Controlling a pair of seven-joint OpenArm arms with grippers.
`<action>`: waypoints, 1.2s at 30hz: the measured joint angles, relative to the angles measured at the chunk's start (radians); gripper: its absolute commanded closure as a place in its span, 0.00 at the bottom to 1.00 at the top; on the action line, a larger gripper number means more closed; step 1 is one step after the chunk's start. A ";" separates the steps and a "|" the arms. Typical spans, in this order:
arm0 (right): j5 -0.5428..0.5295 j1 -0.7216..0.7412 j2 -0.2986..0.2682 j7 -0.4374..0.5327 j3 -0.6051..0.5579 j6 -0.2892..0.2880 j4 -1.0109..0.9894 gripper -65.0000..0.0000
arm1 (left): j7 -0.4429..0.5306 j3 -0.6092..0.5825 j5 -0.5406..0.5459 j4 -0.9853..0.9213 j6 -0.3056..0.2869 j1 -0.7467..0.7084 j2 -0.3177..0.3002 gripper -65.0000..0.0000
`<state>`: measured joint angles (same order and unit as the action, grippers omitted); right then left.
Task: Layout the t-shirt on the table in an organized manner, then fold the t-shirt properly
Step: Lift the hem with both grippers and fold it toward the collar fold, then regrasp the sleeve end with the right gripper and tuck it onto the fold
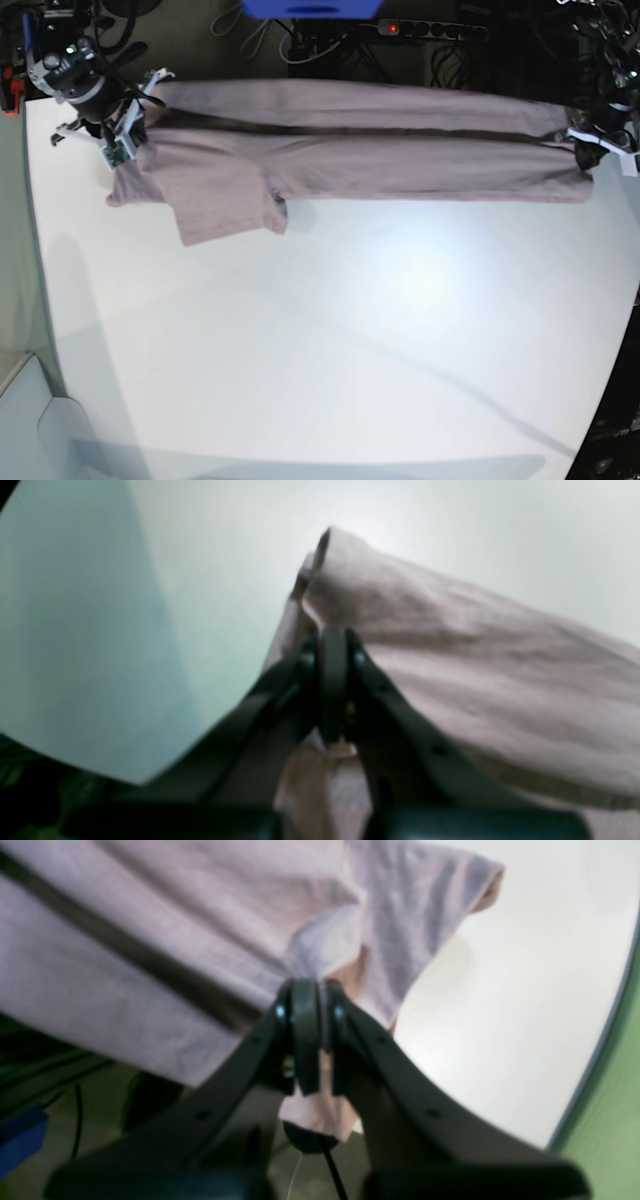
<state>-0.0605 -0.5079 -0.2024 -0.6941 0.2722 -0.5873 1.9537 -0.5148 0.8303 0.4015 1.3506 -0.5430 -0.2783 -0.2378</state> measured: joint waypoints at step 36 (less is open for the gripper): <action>0.012 0.237 -0.013 -0.255 0.115 -0.116 0.029 0.46 | -0.042 -0.087 0.015 -0.040 -0.002 0.025 -0.034 0.49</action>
<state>-0.0483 -0.2714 -0.2157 -0.9489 0.3874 -0.7029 1.9831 -0.5568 0.7437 0.4164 1.3109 -0.5446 -0.2535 -0.2718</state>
